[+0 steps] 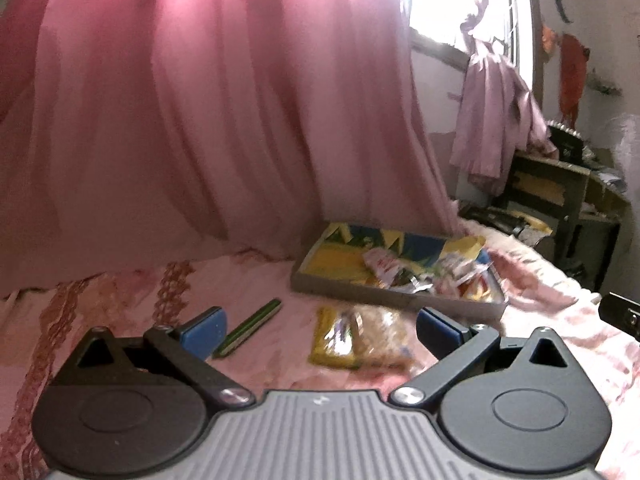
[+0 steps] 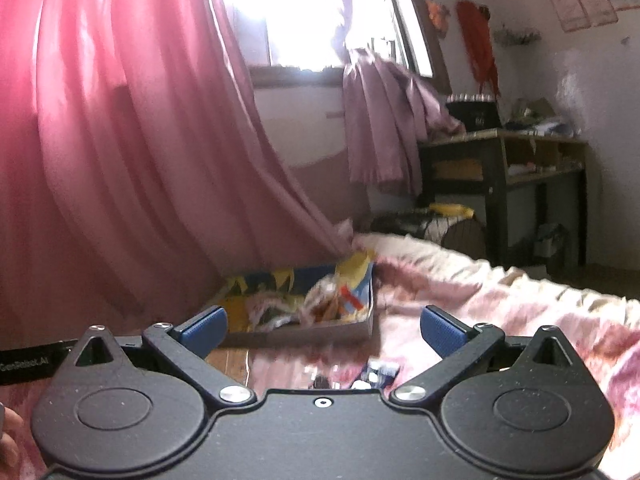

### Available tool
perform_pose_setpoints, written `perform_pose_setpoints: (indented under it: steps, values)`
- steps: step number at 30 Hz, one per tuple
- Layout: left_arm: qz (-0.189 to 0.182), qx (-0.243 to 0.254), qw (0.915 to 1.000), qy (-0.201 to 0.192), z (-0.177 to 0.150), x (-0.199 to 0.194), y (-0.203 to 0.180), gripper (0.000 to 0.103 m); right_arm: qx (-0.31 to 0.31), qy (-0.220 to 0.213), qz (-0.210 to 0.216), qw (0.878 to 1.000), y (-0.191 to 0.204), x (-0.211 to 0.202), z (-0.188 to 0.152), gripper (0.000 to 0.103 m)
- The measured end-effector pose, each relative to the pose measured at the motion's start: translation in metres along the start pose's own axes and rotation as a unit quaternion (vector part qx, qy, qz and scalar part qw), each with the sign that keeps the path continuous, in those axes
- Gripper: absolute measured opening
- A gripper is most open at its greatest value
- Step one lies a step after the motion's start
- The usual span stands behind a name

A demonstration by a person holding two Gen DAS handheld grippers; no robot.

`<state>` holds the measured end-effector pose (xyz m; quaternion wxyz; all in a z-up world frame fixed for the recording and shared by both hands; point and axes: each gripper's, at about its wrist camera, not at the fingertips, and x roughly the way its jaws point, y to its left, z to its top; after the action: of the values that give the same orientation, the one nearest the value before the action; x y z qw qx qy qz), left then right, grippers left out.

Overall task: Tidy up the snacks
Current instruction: 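Withdraw both open tools from the tray back toward the loose snacks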

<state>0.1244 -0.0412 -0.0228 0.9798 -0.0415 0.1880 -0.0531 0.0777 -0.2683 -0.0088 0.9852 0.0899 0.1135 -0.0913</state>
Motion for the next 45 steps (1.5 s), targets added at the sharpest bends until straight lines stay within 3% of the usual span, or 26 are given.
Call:
perform_pose_setpoints:
  steps: [24, 38, 45]
  values:
    - [0.037, 0.010, 0.9957, 0.084, -0.034, 0.023, 0.023, 0.103, -0.050, 0.135, -0.012, 0.990, 0.021, 0.034, -0.030, 0.102]
    - [0.022, 0.031, 0.9934, 0.108, -0.029, 0.057, 0.008, 0.103, -0.019, 0.200, -0.003, 0.980, 0.013, 0.065, -0.031, 0.102]
    - [0.002, 0.032, 0.9939, 0.106, -0.020, 0.081, -0.009, 0.103, -0.027, 0.202, 0.011, 0.979, 0.010, 0.084, -0.025, 0.102]
